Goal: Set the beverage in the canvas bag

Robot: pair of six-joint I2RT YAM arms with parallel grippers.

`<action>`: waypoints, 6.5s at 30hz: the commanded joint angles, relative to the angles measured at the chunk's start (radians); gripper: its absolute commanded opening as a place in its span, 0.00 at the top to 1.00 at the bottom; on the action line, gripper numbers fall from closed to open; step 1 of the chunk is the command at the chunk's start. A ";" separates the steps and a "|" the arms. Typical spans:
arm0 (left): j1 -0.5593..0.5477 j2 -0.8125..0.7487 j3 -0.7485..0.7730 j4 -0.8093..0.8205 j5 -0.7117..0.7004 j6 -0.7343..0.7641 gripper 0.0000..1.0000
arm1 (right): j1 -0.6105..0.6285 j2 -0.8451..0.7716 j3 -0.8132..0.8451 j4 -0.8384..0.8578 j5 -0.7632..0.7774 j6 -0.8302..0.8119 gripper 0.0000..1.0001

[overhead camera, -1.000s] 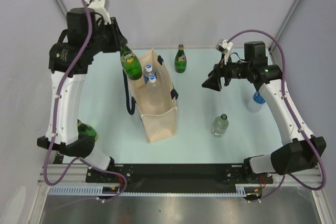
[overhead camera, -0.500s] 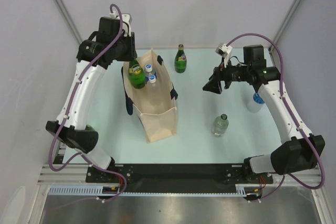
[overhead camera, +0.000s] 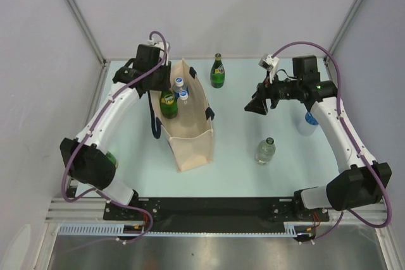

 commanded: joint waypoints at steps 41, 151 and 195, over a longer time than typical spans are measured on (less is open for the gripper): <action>0.001 -0.466 -0.269 0.310 0.002 -0.090 0.05 | -0.010 -0.076 0.091 -0.473 -0.025 -0.477 0.13; 0.001 -0.924 -0.558 0.169 -0.095 -0.273 0.00 | 0.403 0.247 0.804 0.068 0.165 0.063 1.00; 0.001 -0.967 -0.648 0.146 -0.132 -0.333 0.00 | 0.606 0.461 0.143 0.524 0.607 -0.024 0.96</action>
